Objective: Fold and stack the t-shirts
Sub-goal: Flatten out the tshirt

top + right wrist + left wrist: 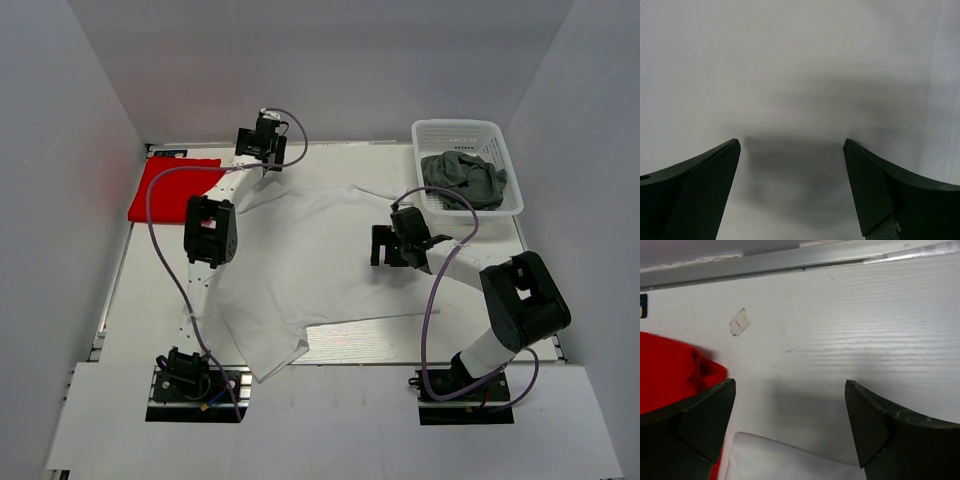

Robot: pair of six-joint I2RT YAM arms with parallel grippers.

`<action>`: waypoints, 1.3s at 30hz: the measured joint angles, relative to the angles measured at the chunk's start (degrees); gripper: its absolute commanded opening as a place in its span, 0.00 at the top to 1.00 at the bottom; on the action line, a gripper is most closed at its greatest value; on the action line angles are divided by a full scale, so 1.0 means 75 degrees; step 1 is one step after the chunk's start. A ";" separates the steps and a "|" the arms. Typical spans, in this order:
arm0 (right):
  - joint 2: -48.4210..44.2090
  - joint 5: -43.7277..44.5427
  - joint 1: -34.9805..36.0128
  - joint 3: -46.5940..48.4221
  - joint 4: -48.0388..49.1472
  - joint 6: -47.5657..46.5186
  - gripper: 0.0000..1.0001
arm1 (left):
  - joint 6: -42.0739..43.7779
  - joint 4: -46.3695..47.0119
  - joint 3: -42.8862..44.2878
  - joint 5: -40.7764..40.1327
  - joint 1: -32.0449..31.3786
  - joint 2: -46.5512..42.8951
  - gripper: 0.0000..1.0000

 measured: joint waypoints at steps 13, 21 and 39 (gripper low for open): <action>0.0009 -0.0003 -0.0090 0.0015 -0.0044 0.0003 0.10 | -0.2320 -0.1029 -0.3762 0.1973 0.0187 -0.4424 0.00; 0.0009 -0.0009 -0.0096 0.0012 -0.0041 0.0006 0.10 | -0.2617 -0.1061 -0.4421 0.3194 0.0396 -0.3949 0.01; 0.0009 -0.0085 -0.0125 0.0012 -0.0038 -0.0023 0.10 | -0.1460 -0.2008 -0.2888 0.2498 0.0606 -0.1961 0.48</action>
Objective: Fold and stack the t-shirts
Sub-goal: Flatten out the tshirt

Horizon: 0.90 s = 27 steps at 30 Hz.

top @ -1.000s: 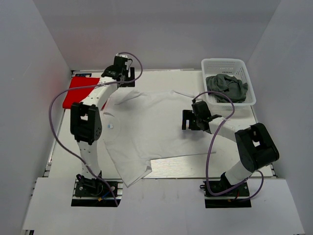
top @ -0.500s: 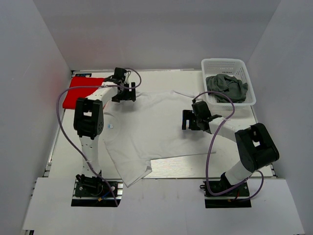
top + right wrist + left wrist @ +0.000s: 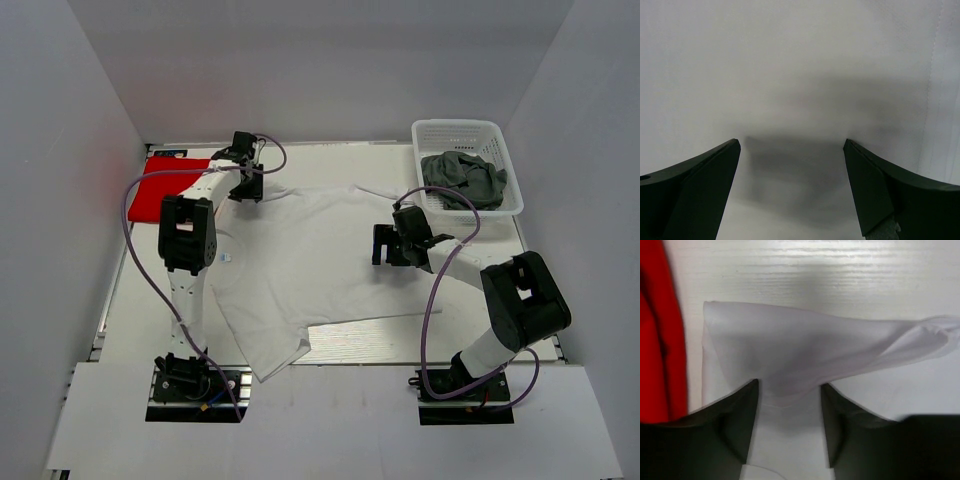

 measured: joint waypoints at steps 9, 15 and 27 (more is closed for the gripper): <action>0.0000 -0.0003 -0.0003 0.0000 -0.0003 -0.0015 0.10 | 0.0437 0.0055 0.0254 0.0219 0.0012 0.0140 1.00; 0.0000 -0.0003 -0.0003 0.0000 -0.0009 -0.0038 0.10 | 0.0761 0.0093 0.0656 0.0271 0.0009 0.0236 1.00; 0.0087 0.0017 -0.0006 0.0090 -0.0055 -0.0184 0.10 | 0.2057 0.1565 0.2518 -0.1075 -0.0087 0.1507 0.18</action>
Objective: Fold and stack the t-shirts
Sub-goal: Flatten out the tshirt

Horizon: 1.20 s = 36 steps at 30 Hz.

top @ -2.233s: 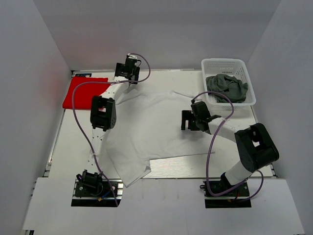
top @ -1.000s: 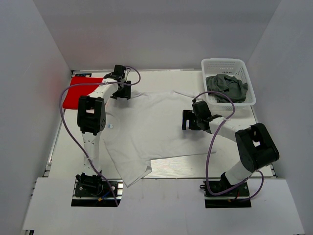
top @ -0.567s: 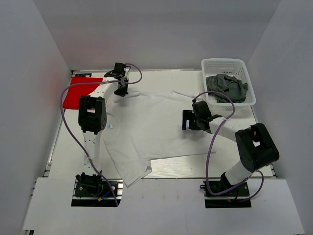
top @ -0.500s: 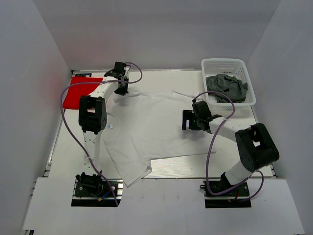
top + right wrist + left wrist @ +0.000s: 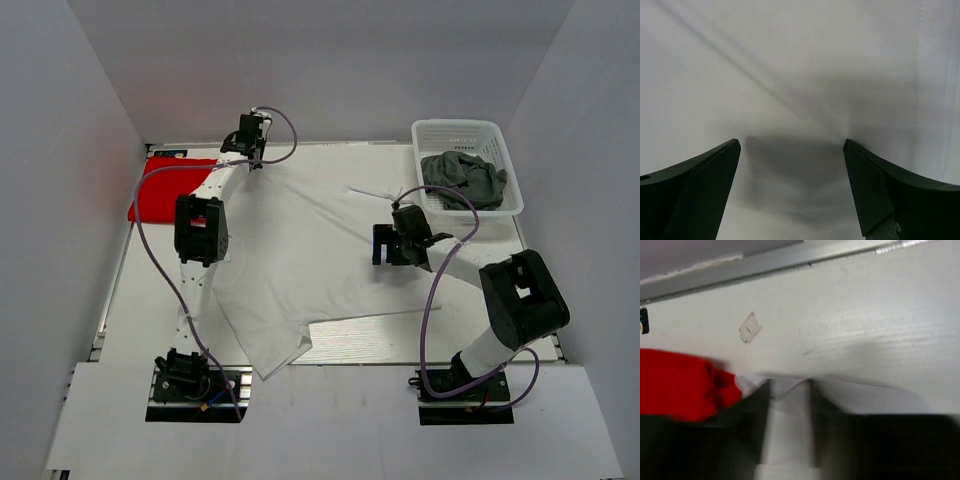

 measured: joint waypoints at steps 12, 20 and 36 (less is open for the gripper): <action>-0.0720 -0.0082 0.0000 -0.0495 -0.0131 -0.0117 0.10 | -0.0787 0.0067 -0.0734 -0.0458 -0.0035 -0.0595 0.00; -0.1049 -0.0102 0.0000 0.0262 -0.0318 -0.0064 0.10 | -0.3016 -0.0697 -0.3182 0.0396 -0.0041 -0.3710 0.00; 0.3427 0.0720 -0.0006 0.4666 -0.0510 0.0810 0.10 | -0.5479 0.0659 -0.8705 0.2777 -0.0157 -0.5528 0.00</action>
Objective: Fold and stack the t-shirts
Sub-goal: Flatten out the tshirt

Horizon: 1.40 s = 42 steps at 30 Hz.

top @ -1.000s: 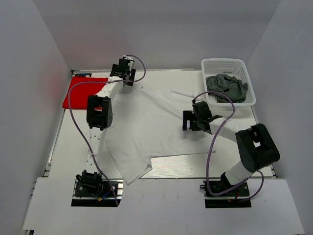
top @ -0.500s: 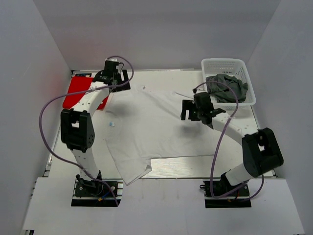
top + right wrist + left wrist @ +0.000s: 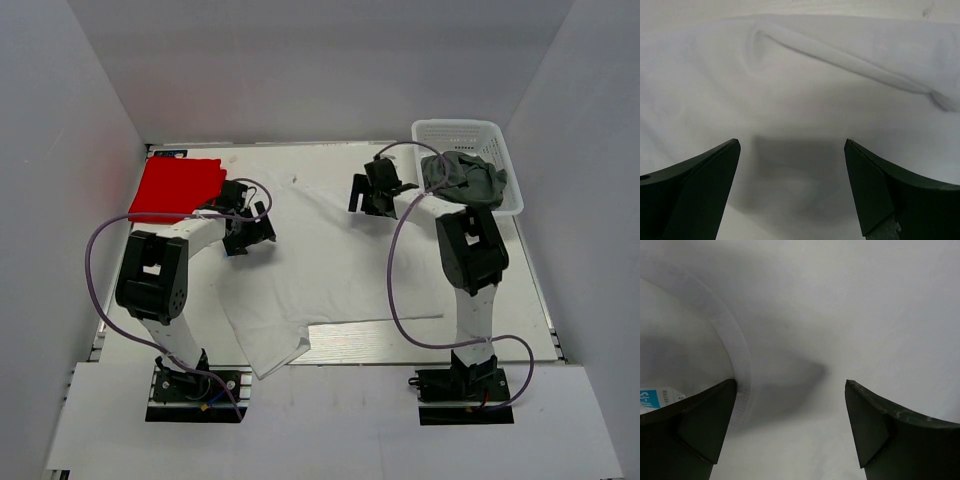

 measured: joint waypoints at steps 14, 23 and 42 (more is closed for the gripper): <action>0.1699 0.0664 -0.0495 0.2288 -0.0522 0.0391 0.10 | -0.0082 0.0128 -0.0003 -0.0309 -0.0047 0.0102 0.00; 0.2745 0.1180 -0.0880 0.3637 0.0114 0.0399 0.10 | 0.0061 0.0341 -0.0102 -0.0300 -0.0050 0.0085 0.00; -0.0300 0.0606 -0.0615 0.0982 0.1052 -0.0801 0.10 | 0.0111 -0.0411 0.0388 -0.0752 -0.0050 0.0143 0.00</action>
